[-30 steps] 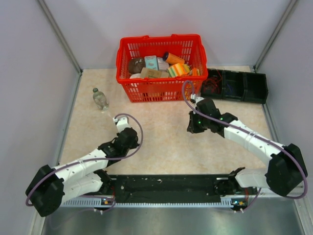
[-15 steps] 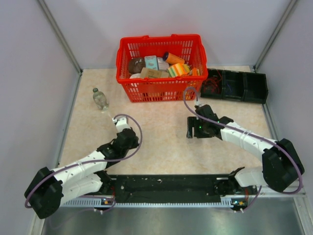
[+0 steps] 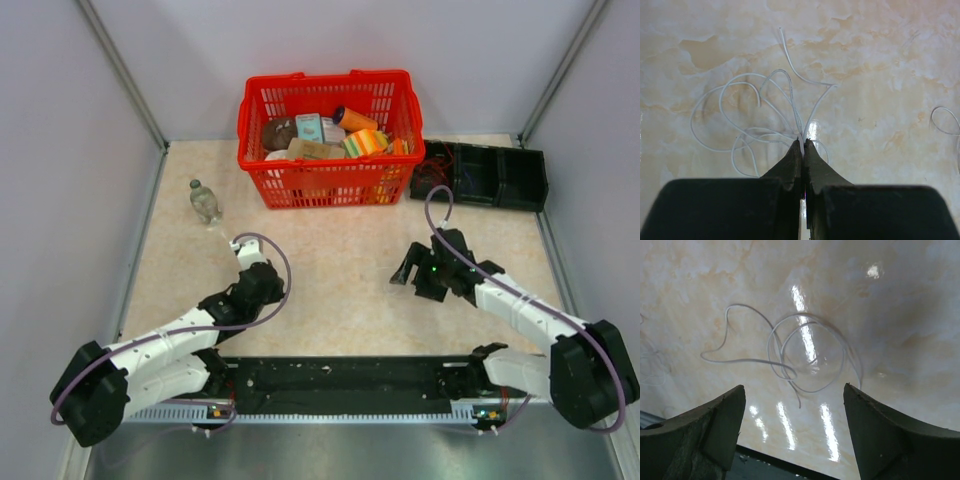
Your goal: Untangle the cables
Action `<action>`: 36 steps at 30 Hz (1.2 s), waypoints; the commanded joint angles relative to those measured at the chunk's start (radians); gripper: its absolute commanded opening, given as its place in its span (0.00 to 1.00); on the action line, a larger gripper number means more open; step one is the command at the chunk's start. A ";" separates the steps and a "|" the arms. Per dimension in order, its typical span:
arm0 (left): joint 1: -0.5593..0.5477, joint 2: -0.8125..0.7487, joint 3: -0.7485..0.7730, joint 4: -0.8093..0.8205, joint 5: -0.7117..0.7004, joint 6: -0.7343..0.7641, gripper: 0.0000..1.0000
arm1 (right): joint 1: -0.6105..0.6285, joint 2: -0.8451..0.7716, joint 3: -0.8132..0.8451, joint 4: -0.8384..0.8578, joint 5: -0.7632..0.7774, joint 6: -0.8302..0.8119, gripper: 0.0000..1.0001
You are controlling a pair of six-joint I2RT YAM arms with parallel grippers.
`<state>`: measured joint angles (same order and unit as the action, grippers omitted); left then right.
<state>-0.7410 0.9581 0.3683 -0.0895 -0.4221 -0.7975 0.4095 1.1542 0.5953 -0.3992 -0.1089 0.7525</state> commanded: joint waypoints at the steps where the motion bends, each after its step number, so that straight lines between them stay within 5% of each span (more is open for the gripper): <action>1: 0.000 0.001 0.003 0.048 0.005 0.011 0.00 | -0.003 -0.083 -0.116 0.207 -0.112 0.224 0.74; 18: 0.000 0.002 -0.002 0.059 0.014 0.021 0.00 | -0.014 0.107 -0.308 0.709 -0.054 0.347 0.37; 25: 0.000 0.008 0.003 0.060 0.017 0.024 0.00 | -0.017 0.180 -0.293 0.738 0.005 0.331 0.19; 28: 0.000 0.008 0.004 0.060 0.019 0.024 0.00 | -0.015 0.208 -0.281 0.761 0.005 0.292 0.00; 36: 0.000 0.030 0.023 0.042 0.022 0.023 0.00 | -0.017 0.032 -0.229 0.634 0.009 0.116 0.00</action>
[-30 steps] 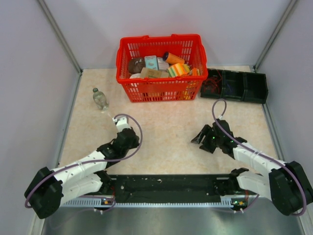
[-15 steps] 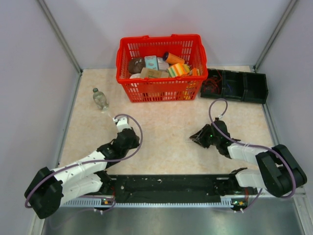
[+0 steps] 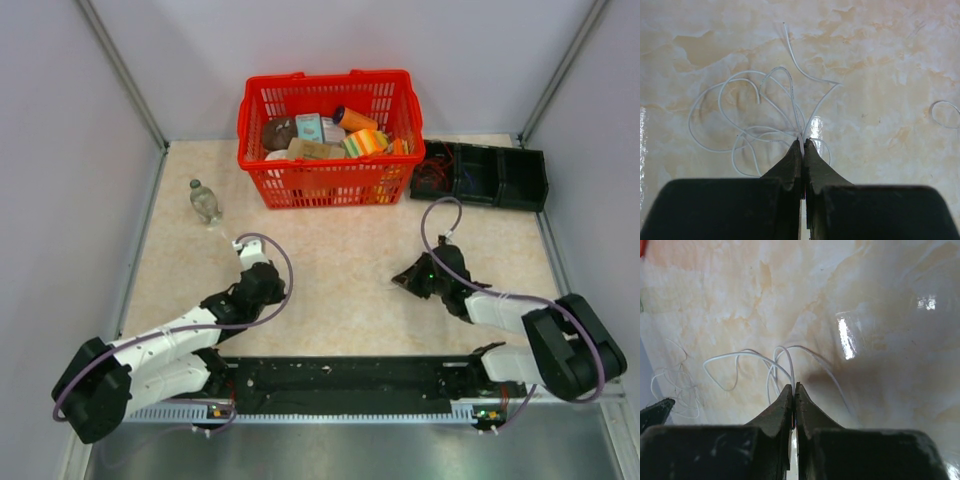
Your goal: Untangle the cables
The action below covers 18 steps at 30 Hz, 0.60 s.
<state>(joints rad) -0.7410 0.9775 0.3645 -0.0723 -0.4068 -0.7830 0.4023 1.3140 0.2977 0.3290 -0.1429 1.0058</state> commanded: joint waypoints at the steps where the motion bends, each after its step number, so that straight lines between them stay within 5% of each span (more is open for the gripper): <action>1: 0.000 0.009 0.030 0.017 0.006 0.005 0.00 | -0.008 -0.172 0.093 -0.158 0.055 -0.168 0.00; 5: 0.000 0.006 0.030 0.014 0.011 0.005 0.00 | -0.017 -0.344 0.222 -0.431 0.138 -0.249 0.00; 10: 0.000 0.009 0.031 0.025 0.028 0.021 0.00 | -0.068 -0.519 0.317 -0.580 0.204 -0.317 0.00; 18: 0.000 -0.017 0.014 0.035 0.040 0.030 0.00 | -0.232 -0.492 0.573 -0.722 0.255 -0.410 0.00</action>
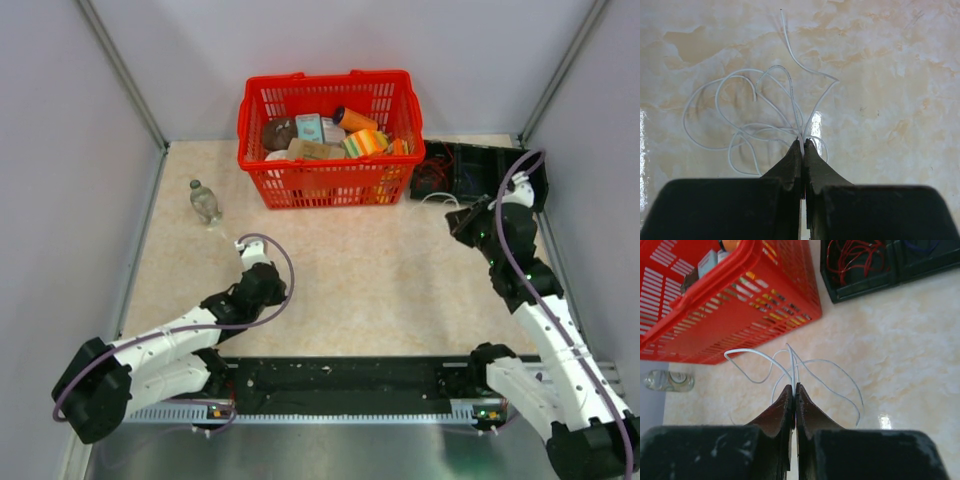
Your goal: Untangle the cables
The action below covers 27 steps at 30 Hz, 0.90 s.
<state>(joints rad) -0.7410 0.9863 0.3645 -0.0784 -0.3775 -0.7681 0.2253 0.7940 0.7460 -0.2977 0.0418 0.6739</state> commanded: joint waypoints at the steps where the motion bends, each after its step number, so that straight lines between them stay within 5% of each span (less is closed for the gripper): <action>1: -0.001 -0.035 0.007 0.046 0.012 0.015 0.00 | -0.070 0.046 0.154 -0.109 0.084 -0.091 0.00; 8: 0.000 -0.112 -0.047 0.103 0.029 0.029 0.00 | -0.289 0.246 0.375 -0.152 0.041 -0.054 0.00; 27: 0.000 -0.160 -0.087 0.149 0.052 0.044 0.00 | -0.428 0.784 0.702 0.018 0.013 0.113 0.00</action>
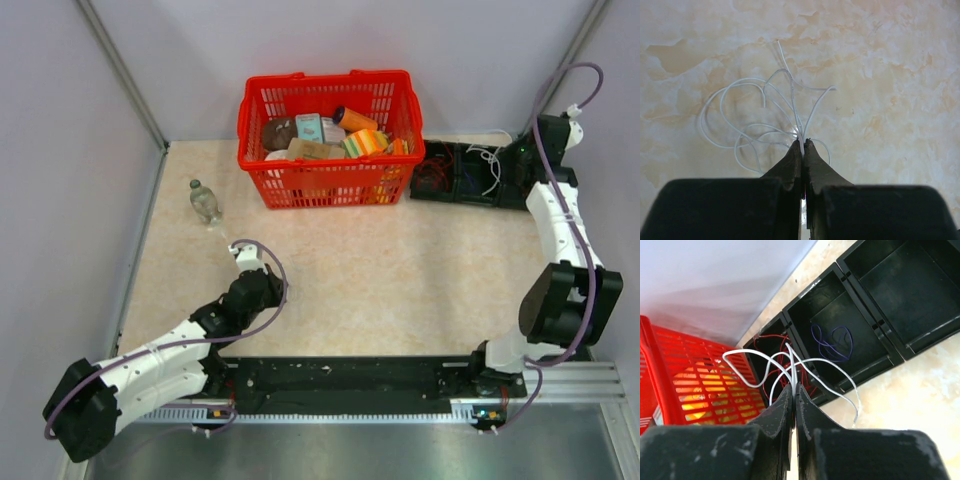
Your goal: Untangle the cables
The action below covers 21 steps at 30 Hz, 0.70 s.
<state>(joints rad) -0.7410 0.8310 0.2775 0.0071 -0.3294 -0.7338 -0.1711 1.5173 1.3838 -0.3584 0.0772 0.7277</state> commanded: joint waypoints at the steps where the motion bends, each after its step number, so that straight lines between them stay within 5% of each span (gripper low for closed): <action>1: 0.000 0.000 0.002 0.062 0.006 0.010 0.00 | -0.044 0.079 0.066 0.084 -0.007 0.076 0.00; 14: 0.002 -0.016 -0.009 0.065 0.006 0.010 0.00 | -0.137 0.270 0.185 0.168 0.173 0.027 0.00; 21: 0.000 -0.015 -0.009 0.067 0.009 0.013 0.00 | -0.166 0.467 0.345 0.174 0.098 -0.004 0.00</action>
<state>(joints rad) -0.7410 0.8265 0.2710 0.0181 -0.3283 -0.7330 -0.3111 1.9129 1.6436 -0.2146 0.1955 0.7517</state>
